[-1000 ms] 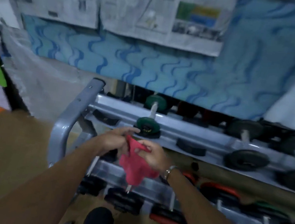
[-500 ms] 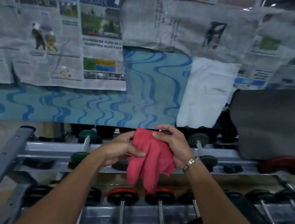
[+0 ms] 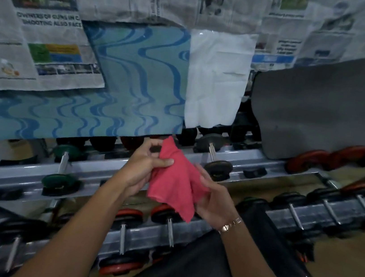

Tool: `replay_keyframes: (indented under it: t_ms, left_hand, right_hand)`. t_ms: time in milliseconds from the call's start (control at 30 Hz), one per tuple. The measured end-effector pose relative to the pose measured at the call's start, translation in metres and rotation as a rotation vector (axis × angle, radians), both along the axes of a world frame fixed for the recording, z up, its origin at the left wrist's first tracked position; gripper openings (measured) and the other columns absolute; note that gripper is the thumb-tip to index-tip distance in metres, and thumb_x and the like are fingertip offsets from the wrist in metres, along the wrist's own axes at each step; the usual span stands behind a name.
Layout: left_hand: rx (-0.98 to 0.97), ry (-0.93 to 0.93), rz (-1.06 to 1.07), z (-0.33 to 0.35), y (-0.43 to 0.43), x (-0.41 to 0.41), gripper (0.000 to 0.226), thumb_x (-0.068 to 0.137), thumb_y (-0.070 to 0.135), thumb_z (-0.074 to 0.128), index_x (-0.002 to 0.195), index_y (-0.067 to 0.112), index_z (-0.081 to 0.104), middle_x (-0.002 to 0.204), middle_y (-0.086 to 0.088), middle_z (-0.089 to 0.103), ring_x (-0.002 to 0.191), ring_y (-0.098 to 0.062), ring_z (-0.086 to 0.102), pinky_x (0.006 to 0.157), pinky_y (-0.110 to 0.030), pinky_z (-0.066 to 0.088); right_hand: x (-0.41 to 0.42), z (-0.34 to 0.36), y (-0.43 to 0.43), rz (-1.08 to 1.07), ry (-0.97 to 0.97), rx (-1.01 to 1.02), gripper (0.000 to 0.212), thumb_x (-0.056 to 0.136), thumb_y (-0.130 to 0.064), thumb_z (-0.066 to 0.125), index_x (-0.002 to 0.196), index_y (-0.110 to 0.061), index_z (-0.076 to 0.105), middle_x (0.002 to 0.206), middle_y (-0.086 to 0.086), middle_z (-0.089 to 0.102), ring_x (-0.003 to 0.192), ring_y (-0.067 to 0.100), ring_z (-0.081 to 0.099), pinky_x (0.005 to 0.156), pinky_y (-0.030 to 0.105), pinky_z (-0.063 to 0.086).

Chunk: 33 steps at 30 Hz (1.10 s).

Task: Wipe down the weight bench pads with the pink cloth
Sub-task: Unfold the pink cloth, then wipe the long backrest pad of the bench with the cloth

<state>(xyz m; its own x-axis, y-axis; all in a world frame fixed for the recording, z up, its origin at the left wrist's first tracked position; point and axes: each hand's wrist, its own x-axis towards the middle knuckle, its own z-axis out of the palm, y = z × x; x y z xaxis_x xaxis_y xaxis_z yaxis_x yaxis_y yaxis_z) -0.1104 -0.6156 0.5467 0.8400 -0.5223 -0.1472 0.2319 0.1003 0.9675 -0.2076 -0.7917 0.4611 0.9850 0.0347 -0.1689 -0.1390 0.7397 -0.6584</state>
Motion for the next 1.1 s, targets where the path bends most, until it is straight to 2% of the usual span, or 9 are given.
replay_keyframes:
  t_ms: [133,267,400,533,633,733,833,1000,1100]
  left_hand:
    - [0.223,-0.058,0.052,-0.031,-0.015,-0.013,0.062,0.082,-0.014,0.068,0.129,0.023,0.053,0.092,-0.015,0.068,0.077,-0.022,0.067,0.066,-0.035,0.058]
    - [0.418,0.02,-0.106,-0.059,-0.024,-0.032,0.069,0.069,-0.014,0.077,0.124,0.027,0.063,0.113,-0.006,0.064,0.104,-0.023,0.064,0.082,-0.036,0.059]
    - [0.769,-0.222,-0.089,-0.083,-0.039,-0.051,0.055,0.066,-0.003,0.081,0.109,0.028,0.067,0.104,0.002,0.066,0.094,-0.016,0.065,0.082,-0.032,0.058]
    - [0.971,-0.549,-0.071,-0.104,-0.044,-0.06,0.017,0.071,0.02,0.085,0.084,0.026,0.077,0.093,0.007,0.054,0.088,-0.01,0.054,0.075,-0.025,0.043]
    - [0.828,-0.522,-0.113,-0.123,-0.047,-0.064,0.012,0.073,0.022,0.084,0.082,0.022,0.076,0.098,0.003,0.06,0.092,-0.011,0.055,0.085,-0.029,0.042]
    - [0.669,-0.388,-0.161,-0.14,-0.057,-0.077,0.01,0.078,0.026,0.079,0.082,0.02,0.071,0.08,-0.003,0.071,0.078,-0.019,0.067,0.077,-0.04,0.052]
    - [0.455,-0.152,-0.086,-0.156,-0.072,-0.097,0.014,0.083,0.017,0.078,0.092,0.011,0.068,0.082,-0.004,0.073,0.076,-0.017,0.07,0.068,-0.031,0.053]
    - [0.31,0.283,-0.055,-0.176,-0.104,-0.149,0.01,0.088,0.008,0.07,0.096,0.006,0.064,0.08,-0.007,0.07,0.068,-0.018,0.07,0.058,-0.032,0.057]
    - [0.268,0.494,-0.07,-0.195,-0.129,-0.185,0.009,0.09,0.004,0.064,0.092,0.01,0.058,0.079,-0.014,0.067,0.064,-0.025,0.069,0.059,-0.038,0.06]
  right_hand:
    - [-0.012,-0.016,-0.031,-0.149,0.081,-0.274,0.081,0.078,0.012,0.07,0.14,-0.036,0.051,0.138,0.015,0.057,0.123,0.036,0.06,0.1,0.054,0.053]
    - [-0.026,-0.025,-0.057,-0.067,0.082,-0.48,0.076,0.071,0.012,0.078,0.133,-0.03,0.063,0.134,0.013,0.06,0.122,0.032,0.06,0.096,0.048,0.057]
    - [-0.037,-0.033,-0.066,0.133,0.113,-0.837,0.077,0.062,0.002,0.09,0.13,-0.024,0.064,0.127,0.005,0.065,0.115,0.02,0.065,0.099,0.038,0.056]
    - [-0.045,-0.049,-0.065,0.186,0.067,-1.315,0.048,0.063,-0.019,0.094,0.107,-0.025,0.075,0.095,-0.006,0.072,0.101,0.019,0.067,0.096,0.036,0.053]
    - [-0.057,-0.069,-0.076,0.0,-0.014,-1.622,0.021,0.07,-0.032,0.09,0.087,-0.023,0.08,0.091,-0.007,0.057,0.105,0.018,0.048,0.099,0.032,0.039]
    - [-0.075,-0.074,-0.09,-0.051,0.001,-1.609,0.019,0.073,-0.032,0.088,0.071,-0.04,0.071,0.116,-0.006,0.058,0.11,0.008,0.05,0.099,0.027,0.036]
    - [-0.093,-0.071,-0.1,-0.07,0.044,-1.305,0.018,0.081,-0.012,0.081,0.086,-0.027,0.073,0.087,-0.003,0.07,0.081,0.008,0.065,0.074,0.02,0.049]
    - [-0.129,-0.085,-0.126,-0.235,0.351,-0.92,0.039,0.076,0.011,0.073,0.102,-0.015,0.06,0.097,0.005,0.062,0.083,0.017,0.06,0.071,0.03,0.05]
    - [-0.142,-0.099,-0.15,-0.338,0.484,-1.155,0.04,0.071,0.0,0.083,0.093,-0.022,0.058,0.088,0.0,0.063,0.078,0.017,0.06,0.07,0.033,0.049]
